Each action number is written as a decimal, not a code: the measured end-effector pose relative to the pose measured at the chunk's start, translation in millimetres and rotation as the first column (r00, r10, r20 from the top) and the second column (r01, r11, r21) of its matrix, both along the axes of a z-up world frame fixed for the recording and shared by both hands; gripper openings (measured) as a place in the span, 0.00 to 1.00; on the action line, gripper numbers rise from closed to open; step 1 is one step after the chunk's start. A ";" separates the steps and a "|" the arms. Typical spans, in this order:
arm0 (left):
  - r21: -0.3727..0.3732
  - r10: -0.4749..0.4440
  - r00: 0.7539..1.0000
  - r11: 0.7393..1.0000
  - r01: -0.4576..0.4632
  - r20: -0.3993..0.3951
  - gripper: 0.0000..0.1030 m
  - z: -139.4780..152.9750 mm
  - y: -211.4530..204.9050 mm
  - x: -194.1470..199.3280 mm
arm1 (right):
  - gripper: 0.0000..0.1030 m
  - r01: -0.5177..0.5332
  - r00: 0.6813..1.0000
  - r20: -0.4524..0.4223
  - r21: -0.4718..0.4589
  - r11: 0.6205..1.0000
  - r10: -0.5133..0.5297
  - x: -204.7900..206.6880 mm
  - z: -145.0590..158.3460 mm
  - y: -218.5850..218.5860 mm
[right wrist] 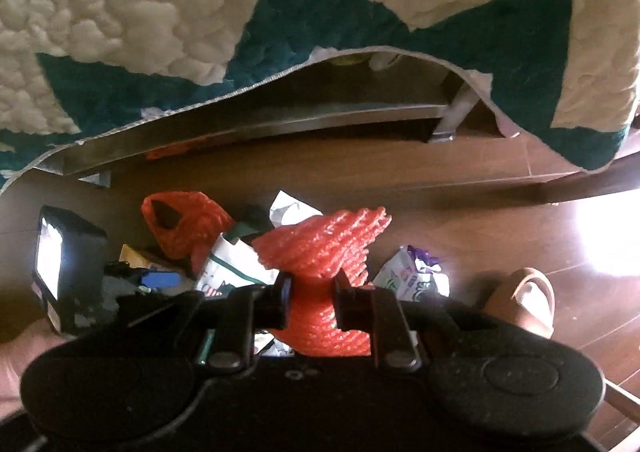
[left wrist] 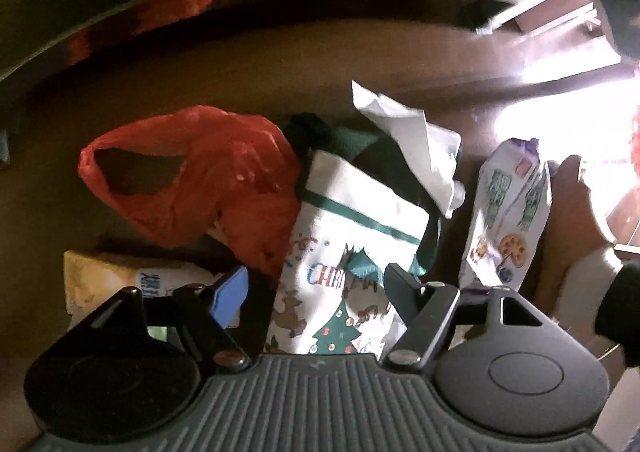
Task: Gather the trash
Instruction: 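Lift the tote bag with left tool while right tool lifts the foam net, then carry both items over the green bin and open both tools to drop them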
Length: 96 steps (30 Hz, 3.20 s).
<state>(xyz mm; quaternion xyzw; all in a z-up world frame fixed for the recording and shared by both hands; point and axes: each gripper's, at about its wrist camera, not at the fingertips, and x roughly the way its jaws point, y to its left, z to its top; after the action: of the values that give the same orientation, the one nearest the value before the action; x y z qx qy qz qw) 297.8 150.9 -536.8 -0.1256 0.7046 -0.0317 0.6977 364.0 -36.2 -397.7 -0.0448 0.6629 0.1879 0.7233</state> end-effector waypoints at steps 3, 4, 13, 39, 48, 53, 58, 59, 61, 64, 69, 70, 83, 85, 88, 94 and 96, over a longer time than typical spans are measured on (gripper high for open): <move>0.022 -0.024 0.999 0.999 0.025 -0.026 0.49 -13.7 -8.4 -1.3 | 0.19 0.011 1.000 -0.014 -0.002 1.000 -0.011 1.0 -3.2 -0.9; 0.030 -0.032 0.999 0.999 0.033 -0.030 0.47 -18.0 -10.7 -1.5 | 0.19 0.014 1.000 -0.017 -0.005 1.000 -0.014 0.6 -4.0 -1.0; 0.065 -0.069 0.997 0.995 0.071 -0.024 0.08 -12.5 -26.6 -8.1 | 0.19 -0.017 0.999 -0.041 -0.049 0.999 0.015 -5.4 -16.7 4.4; 0.137 -0.004 0.960 0.990 -0.035 0.280 0.06 290.0 -51.3 -72.2 | 0.19 -0.088 0.984 0.170 0.188 0.978 0.056 -99.0 187.7 -73.6; 0.149 -0.057 0.890 0.989 -0.012 0.452 0.07 400.3 -94.4 -84.7 | 0.19 -0.128 0.969 0.234 0.223 0.966 0.074 -131.5 280.6 -126.1; 0.171 -0.118 0.842 0.985 0.031 0.527 0.07 453.1 -123.9 -85.6 | 0.19 -0.137 0.959 0.277 0.240 0.961 0.067 -144.8 325.4 -150.8; 0.188 -0.180 0.770 0.979 0.080 0.612 0.07 505.8 -157.0 -81.4 | 0.19 -0.142 0.949 0.312 0.272 0.952 0.052 -152.7 366.1 -177.5; 0.191 -0.191 0.755 0.978 0.089 0.628 0.07 515.8 -163.7 -81.1 | 0.19 -0.141 0.947 0.316 0.276 0.951 0.048 -153.5 373.1 -182.2; 0.191 -0.208 0.725 0.976 0.108 0.657 0.07 535.0 -177.4 -76.8 | 0.19 -0.141 0.945 0.324 0.293 0.946 0.040 -153.8 388.1 -192.2; 0.190 -0.225 0.680 0.973 0.127 0.698 0.07 561.8 -194.3 -67.1 | 0.19 -0.139 0.935 0.353 0.307 0.942 0.023 -153.8 411.1 -207.0; 0.201 -0.253 0.599 0.968 0.153 0.760 0.07 609.5 -226.4 -47.4 | 0.19 -0.126 0.912 0.410 0.295 0.947 -0.006 -148.3 448.1 -234.1; 0.197 -0.252 0.584 0.968 0.158 0.771 0.07 618.6 -232.4 -43.9 | 0.19 -0.124 0.905 0.425 0.287 0.950 -0.011 -147.0 456.0 -239.8; 0.257 -0.328 0.370 0.939 0.230 0.869 0.07 742.2 -349.3 18.5 | 0.18 -0.022 0.798 0.588 0.247 0.969 -0.132 -101.9 527.8 -318.9; 0.248 -0.322 0.357 0.939 0.237 0.877 0.07 754.3 -365.0 31.1 | 0.19 0.008 0.778 0.608 0.246 0.969 -0.161 -92.6 535.7 -332.9; 0.249 -0.322 0.334 0.937 0.244 0.886 0.07 767.4 -391.4 49.9 | 0.19 0.060 0.744 0.635 0.247 0.967 -0.208 -79.6 546.5 -359.5; 0.253 -0.338 0.313 0.925 0.282 0.888 0.07 773.7 -442.7 81.9 | 0.19 0.169 0.697 0.656 0.242 0.956 -0.289 -53.6 547.9 -408.7; 0.263 -0.357 0.327 0.918 0.298 0.875 0.07 762.9 -457.9 94.3 | 0.19 0.198 0.702 0.643 0.235 0.952 -0.305 -46.2 537.9 -422.1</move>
<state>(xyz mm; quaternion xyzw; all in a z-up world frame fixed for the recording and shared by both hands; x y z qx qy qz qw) 392.1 -307.0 226.2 0.0755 0.2202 -0.2153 0.9484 317.8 -458.3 140.3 0.0351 0.3409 0.1069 0.9334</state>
